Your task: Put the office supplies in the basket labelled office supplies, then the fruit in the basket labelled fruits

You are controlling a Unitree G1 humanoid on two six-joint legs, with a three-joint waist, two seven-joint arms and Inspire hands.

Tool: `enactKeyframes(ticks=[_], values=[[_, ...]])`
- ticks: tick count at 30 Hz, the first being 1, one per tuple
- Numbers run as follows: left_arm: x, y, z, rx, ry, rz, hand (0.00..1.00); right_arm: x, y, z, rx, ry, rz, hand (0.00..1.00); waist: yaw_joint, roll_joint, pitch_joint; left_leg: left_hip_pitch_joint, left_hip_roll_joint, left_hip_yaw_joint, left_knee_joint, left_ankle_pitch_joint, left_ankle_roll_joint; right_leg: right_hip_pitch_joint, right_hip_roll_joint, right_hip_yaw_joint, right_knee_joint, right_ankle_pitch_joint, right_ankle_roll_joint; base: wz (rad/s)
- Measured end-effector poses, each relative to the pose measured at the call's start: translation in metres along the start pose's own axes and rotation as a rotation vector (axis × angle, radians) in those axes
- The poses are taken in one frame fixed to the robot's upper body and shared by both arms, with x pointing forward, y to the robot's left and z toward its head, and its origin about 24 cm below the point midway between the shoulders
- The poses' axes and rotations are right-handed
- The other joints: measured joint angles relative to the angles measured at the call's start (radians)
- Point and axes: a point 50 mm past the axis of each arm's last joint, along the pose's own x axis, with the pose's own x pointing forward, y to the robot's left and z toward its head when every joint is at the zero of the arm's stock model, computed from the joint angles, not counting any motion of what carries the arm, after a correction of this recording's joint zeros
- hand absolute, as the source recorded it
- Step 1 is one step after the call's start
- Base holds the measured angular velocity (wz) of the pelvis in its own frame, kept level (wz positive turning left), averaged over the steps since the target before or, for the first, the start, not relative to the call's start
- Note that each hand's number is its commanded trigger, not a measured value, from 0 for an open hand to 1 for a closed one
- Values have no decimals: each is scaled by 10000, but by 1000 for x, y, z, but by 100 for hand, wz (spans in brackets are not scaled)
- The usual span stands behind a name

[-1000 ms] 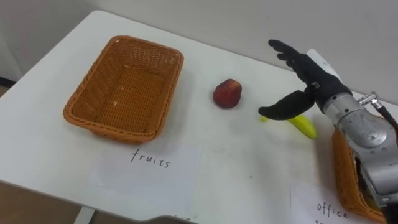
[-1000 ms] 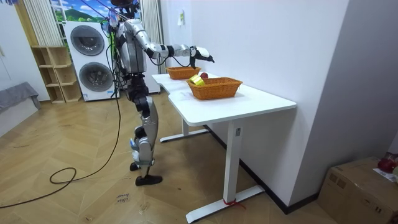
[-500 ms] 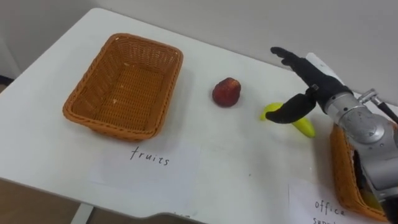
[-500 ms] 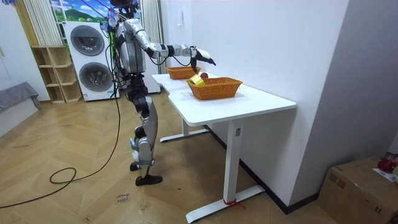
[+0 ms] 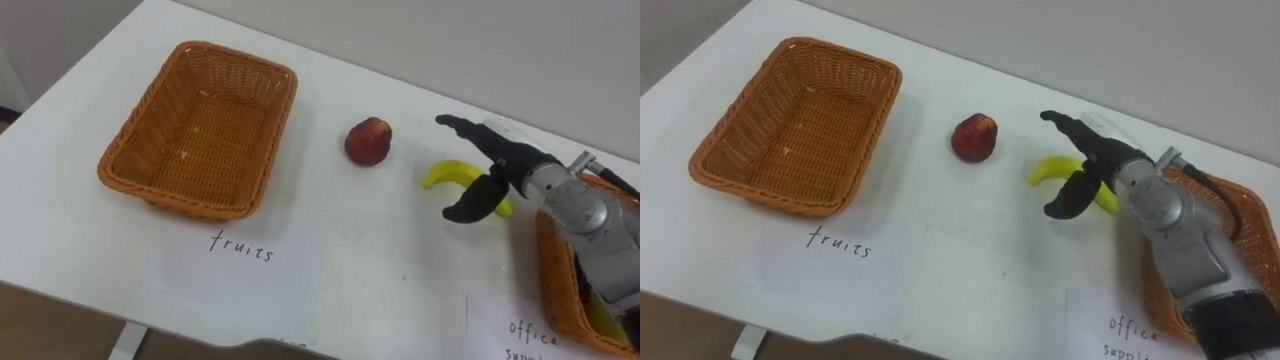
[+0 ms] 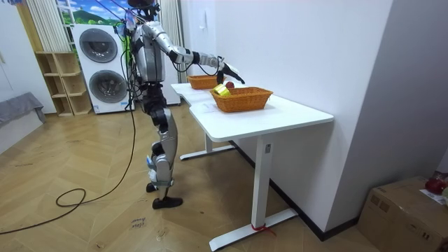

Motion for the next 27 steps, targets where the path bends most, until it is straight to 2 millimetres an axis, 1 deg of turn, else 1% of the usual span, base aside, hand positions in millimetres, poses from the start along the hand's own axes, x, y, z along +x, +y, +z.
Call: enactKeyframes(ticks=[5, 7, 12, 14, 15, 17, 19, 25, 27], values=[[2, 3, 6, -28, -142, 70, 0, 0, 0, -3, -258, 219, 1, 0, 116, -14, -6, -41, 2, 12, 1, 0, 0, -55, -3, -1, 17, 0, 0, 0], [2, 3, 7, -31, -154, 78, 0, 2, -2, -2, -418, 236, -44, 0, 121, -33, -19, -149, 3, 13, 28, 0, 0, -158, -3, -5, 27, 11, -17, 0], [3, 5, 11, -60, -237, 116, 0, 6, -3, -3, -754, 558, 56, 0, 128, -39, -16, -351, 5, -57, 107, 0, -1, -264, -7, -105, 17, 40, -38, 4], [4, 5, 15, -67, -268, -36, 0, 7, -3, -5, -985, 739, 82, 0, 123, -3, 12, -488, -2, -142, 256, 0, -2, -303, -20, -215, 4, 61, -48, 13], [5, 6, 16, -63, -292, -39, 0, 7, -2, -7, -1003, 832, 122, 0, 126, 4, 17, -500, -3, -147, 268, 0, -2, -311, -21, -217, 5, 62, -47, 9], [5, 5, 20, 44, -401, -85, 0, 10, -1, -10, -1284, 1107, 255, 0, 157, 56, 56, -525, -4, -147, 260, 0, -2, -344, -21, -203, 9, 67, -50, 0], [5, 5, 21, 63, -436, -78, 0, 11, 2, -9, -1415, 1080, 370, 0, 182, 80, 74, -580, -2, -190, 257, 3, -7, -382, -17, -202, 14, 68, -52, 0], [6, 5, 23, 33, -581, -79, 0, 13, 2, -16, -1653, 1427, 476, 0, 198, 82, 75, -701, -5, -237, 323, 6, -11, -477, -21, -211, 15, 78, -63, 2], [6, 5, 23, 37, -570, -78, 0, 14, -1, -16, -1763, 1501, 432, 0, 190, 86, 78, -729, -6, -247, 322, 6, -11, -514, -19, -215, 18, 79, -62, -2]])
